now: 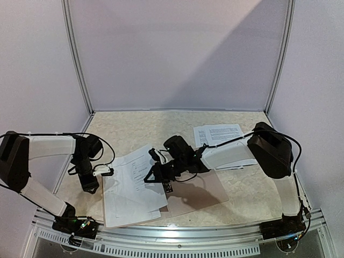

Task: Put the files into the folder
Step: Insert the folder to form pockets on the folder.

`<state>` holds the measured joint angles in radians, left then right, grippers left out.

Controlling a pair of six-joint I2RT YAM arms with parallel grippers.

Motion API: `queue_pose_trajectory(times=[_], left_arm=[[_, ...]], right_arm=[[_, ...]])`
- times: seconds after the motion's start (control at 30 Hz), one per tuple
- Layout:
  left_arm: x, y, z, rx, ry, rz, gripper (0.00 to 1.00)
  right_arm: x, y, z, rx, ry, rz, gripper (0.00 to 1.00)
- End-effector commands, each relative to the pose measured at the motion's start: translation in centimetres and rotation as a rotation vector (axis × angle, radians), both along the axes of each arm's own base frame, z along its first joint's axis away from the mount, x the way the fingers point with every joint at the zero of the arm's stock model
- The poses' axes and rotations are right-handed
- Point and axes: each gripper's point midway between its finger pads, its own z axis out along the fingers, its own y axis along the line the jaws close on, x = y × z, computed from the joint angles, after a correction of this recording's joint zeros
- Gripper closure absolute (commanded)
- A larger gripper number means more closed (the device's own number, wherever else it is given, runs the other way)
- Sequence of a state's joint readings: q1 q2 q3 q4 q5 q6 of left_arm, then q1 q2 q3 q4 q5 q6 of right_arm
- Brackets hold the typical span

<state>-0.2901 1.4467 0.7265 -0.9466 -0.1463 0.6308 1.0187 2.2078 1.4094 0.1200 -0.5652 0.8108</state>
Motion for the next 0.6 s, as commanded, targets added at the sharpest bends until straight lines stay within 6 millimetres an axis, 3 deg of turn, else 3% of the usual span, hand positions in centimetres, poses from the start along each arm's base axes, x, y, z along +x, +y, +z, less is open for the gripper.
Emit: queue_pose_trajectory(times=[0.0,0.13,0.3,0.57], left_arm=[[0.3,-0.2,1.4,-0.031,-0.016,0.026,0.37],[-0.7,-1.1,0.9,-0.077,0.030,0.038,0.38],[-1.3,-0.9,-1.0,-0.018,0.064,-0.002,0.42],[-1.4,-1.5,-2.1,-0.045,0.077,0.015,0.47]], right_arm=[[0.1,0.5,2.4,0.070,0.009,0.018,0.81],[-0.1,0.7,1.8,0.069,0.042,0.025,0.84],[-0.3,0.8,0.1,0.051,0.087,0.017,0.99],[1.7,1.5,-0.7,0.071,0.071,-0.093,1.00]])
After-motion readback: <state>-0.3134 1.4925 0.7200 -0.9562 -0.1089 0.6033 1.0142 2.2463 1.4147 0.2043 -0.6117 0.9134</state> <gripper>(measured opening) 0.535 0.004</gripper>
